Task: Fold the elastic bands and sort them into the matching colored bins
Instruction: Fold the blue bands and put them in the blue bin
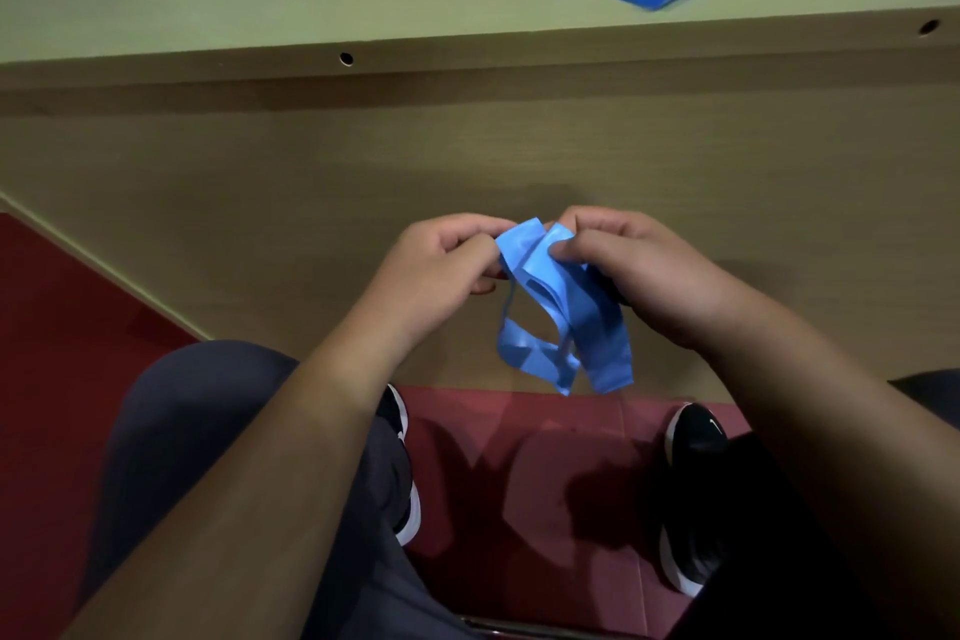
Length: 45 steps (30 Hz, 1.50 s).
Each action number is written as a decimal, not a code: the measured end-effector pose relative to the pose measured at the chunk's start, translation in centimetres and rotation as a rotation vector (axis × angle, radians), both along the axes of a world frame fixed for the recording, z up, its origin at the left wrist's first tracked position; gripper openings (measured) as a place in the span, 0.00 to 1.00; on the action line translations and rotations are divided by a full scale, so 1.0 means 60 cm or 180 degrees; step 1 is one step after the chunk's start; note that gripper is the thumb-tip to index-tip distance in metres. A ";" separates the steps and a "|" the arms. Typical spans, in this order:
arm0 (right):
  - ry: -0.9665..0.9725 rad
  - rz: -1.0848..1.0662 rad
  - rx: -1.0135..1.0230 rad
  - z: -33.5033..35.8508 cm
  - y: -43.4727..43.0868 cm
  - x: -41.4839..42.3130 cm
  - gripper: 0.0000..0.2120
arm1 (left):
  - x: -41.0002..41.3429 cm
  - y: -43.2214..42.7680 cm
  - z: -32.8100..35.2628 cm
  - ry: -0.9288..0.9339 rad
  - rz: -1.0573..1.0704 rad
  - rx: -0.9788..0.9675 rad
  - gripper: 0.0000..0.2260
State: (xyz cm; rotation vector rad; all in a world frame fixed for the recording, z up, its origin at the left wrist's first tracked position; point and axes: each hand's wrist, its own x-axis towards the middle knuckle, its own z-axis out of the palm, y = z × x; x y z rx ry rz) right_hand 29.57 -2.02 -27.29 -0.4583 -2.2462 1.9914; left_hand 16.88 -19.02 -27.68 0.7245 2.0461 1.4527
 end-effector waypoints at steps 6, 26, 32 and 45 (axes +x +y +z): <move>0.0039 0.0079 -0.0024 -0.010 0.000 -0.005 0.05 | -0.003 -0.001 -0.003 0.0129 0.0003 0.0041 0.11; 0.0030 0.0130 0.0939 -0.026 0.011 -0.001 0.05 | -0.006 -0.003 -0.011 0.0389 0.0336 0.0030 0.07; 0.0058 0.0348 0.0735 -0.038 0.011 -0.003 0.03 | -0.009 -0.002 -0.006 -0.0117 0.0355 0.0028 0.06; 0.0019 -0.0081 0.0479 -0.052 0.007 -0.019 0.06 | 0.003 -0.006 -0.002 -0.0702 -0.0034 0.0156 0.08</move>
